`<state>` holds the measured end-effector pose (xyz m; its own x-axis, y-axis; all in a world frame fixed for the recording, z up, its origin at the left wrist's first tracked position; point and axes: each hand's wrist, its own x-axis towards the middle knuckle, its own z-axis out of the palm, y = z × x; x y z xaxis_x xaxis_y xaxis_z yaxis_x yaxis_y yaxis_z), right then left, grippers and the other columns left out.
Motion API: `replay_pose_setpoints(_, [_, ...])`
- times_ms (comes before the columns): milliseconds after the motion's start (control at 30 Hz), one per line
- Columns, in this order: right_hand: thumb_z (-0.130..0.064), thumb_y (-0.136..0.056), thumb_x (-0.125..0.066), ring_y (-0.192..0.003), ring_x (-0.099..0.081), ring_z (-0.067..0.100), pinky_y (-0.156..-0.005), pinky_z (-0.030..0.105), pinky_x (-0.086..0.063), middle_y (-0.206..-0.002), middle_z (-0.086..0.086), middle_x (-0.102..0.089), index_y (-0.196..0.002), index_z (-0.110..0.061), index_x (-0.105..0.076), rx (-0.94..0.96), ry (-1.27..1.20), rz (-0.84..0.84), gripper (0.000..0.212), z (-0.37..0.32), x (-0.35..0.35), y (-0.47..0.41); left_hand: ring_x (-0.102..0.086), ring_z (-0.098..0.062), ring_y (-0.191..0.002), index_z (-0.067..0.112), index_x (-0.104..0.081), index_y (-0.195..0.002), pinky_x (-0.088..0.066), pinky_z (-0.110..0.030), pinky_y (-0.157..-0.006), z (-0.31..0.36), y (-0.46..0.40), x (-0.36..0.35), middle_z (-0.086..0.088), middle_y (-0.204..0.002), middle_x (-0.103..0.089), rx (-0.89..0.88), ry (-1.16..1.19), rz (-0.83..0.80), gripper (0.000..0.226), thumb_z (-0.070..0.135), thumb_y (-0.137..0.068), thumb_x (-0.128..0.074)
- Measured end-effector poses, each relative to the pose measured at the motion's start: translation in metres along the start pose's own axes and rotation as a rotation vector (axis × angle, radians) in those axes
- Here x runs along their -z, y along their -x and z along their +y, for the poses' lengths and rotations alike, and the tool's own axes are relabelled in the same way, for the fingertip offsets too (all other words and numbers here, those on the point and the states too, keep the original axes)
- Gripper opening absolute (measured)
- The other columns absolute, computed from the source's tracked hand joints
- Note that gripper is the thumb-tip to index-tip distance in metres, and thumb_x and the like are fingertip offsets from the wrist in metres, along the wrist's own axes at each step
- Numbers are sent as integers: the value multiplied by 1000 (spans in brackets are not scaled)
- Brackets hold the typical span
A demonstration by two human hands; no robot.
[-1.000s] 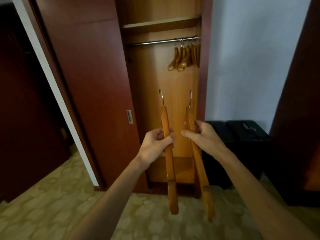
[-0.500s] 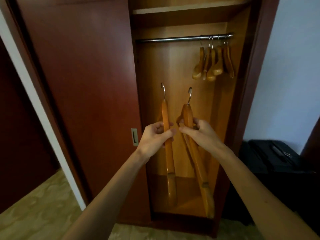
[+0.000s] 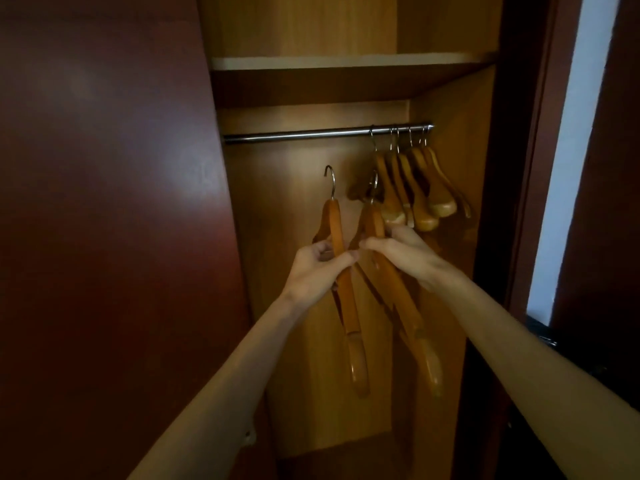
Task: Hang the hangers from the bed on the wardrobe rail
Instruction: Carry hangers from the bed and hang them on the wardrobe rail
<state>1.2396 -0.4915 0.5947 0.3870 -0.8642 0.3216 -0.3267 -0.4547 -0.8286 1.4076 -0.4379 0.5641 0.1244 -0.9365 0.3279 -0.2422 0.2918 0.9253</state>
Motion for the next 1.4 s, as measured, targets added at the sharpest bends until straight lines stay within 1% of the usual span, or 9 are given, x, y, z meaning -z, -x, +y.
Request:
replay_pose_setpoints(233, [-38, -91, -62, -100, -66, 42, -88, 48, -55, -97, 26, -68, -111, 5, -65, -10, 41, 48, 47, -2, 14, -118, -68, 2, -61, 3, -70, -104, -50, -10, -53, 3, -116, 17, 7, -68, -69, -30, -62, 44, 29, 30, -97, -65])
replay_pose_setpoints(400, [-37, -93, -61, -82, -69, 23, -58, 27, -46, -111, 25, -70, -117, 3, -66, -2, 56, 38, 47, -4, 36, -200, -72, -3, -75, 12, -74, -96, -49, -21, -67, 16, -198, 16, 5, -73, -73, -47, -80, 88, 29, 40, -93, -67])
replay_pose_setpoints(500, [-39, -92, -60, -93, -70, 28, -68, 32, -50, -94, 16, -71, -94, -7, -68, -14, 78, 19, 33, -6, 50, -248, -75, -18, -86, 6, -75, -102, -58, -27, -71, 22, -243, 13, -7, -81, -76, -46, -100, 136, 37, 41, -91, -69])
replay_pose_setpoints(600, [-38, -91, -60, -84, -65, 24, -77, 34, -51, -84, 7, -64, -86, -18, -64, 3, 80, -7, 21, -7, 58, -290, -74, -33, -95, 0, -74, -109, -59, -39, -87, 23, -285, 13, -18, -89, -76, -47, -132, 145, 48, 42, -88, -69])
replay_pose_setpoints(800, [-35, -96, -57, -81, -58, 16, -67, 30, -43, -89, 6, -62, -100, -15, -65, -34, 62, -39, 22, 2, 59, -344, -73, -22, -100, 14, -77, -107, -56, -45, -98, 10, -335, 18, -9, -101, -78, -78, -223, 106, 43, 49, -85, -68])
replay_pose_setpoints(933, [-38, -95, -59, -76, -59, 14, -67, 29, -45, -93, 6, -67, -113, -13, -67, -69, 36, -7, 32, 10, 54, -357, -73, -25, -102, 11, -76, -110, -55, -45, -99, 6, -350, 21, -12, -104, -77, -75, -211, 92, 47, 49, -83, -69])
replay_pose_setpoints(1133, [-29, -97, -54, -72, -61, 16, -62, 27, -47, -90, 10, -66, -97, -14, -64, -129, 23, 74, 18, 19, 55, -357, -75, -23, -91, 7, -77, -104, -59, -32, -85, 4, -361, 12, -10, -94, -78, -72, -159, 57, 37, 40, -89, -69])
replay_pose_setpoints(1267, [-24, -100, -49, -73, -57, 16, -79, 34, -52, -87, 9, -63, -96, -12, -61, -171, 60, 104, 18, 22, 60, -351, -75, -24, -87, 7, -77, -93, -60, -35, -81, -10, -366, 2, -12, -87, -78, -74, -142, 13, 34, 40, -89, -69])
replay_pose_setpoints(1400, [-26, -100, -53, -48, -59, 8, -41, 19, -44, -70, 3, -60, -92, -13, -62, -196, 129, 113, 18, 18, 66, -346, -68, -13, -74, 19, -69, -77, -53, -25, -67, -20, -370, -7, 1, -70, -70, -78, -135, -9, 23, 37, -90, -67])
